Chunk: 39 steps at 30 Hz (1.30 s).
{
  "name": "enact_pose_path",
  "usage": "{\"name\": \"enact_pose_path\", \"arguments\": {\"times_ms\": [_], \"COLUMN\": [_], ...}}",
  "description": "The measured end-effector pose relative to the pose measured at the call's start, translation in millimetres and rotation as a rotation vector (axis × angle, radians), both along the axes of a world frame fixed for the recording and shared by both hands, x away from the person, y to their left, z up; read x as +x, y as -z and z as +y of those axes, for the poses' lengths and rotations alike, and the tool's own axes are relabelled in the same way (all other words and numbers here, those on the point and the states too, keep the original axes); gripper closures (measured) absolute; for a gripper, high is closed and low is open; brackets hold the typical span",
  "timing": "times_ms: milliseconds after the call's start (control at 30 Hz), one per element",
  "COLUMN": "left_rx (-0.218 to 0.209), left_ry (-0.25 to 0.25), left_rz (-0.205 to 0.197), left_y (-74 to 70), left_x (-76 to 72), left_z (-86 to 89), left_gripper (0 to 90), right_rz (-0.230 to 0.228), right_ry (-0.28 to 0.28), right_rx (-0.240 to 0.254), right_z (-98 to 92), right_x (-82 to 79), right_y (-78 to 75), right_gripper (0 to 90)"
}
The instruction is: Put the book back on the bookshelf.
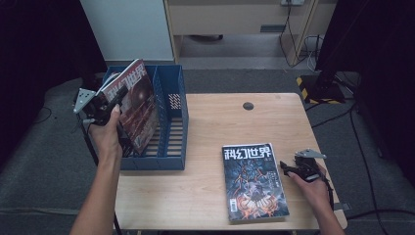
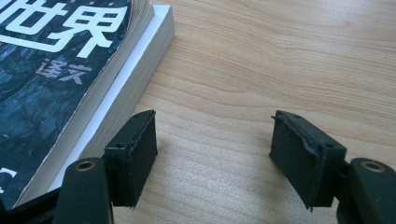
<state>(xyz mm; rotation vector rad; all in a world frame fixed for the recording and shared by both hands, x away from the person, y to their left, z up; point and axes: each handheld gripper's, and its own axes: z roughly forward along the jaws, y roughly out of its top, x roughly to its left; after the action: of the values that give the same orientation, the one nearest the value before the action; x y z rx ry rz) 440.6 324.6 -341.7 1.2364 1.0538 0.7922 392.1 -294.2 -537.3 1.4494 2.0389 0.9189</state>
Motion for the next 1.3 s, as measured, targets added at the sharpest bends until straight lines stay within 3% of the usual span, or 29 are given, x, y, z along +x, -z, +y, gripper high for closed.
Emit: {"name": "enact_pose_path", "arguments": {"times_ms": [1300], "left_rx": [-0.005], "left_ry": [-0.02], "left_rz": [0.018], "left_y": [33.0], "left_x": [2.7], "left_z": [3.8], "left_gripper": [82.6], "right_rz": [0.0], "right_ry": [-0.001], "right_rx": [0.001], "right_z": [-0.1], "right_x": [0.0], "right_y": [0.0], "right_gripper": [31.4]}}
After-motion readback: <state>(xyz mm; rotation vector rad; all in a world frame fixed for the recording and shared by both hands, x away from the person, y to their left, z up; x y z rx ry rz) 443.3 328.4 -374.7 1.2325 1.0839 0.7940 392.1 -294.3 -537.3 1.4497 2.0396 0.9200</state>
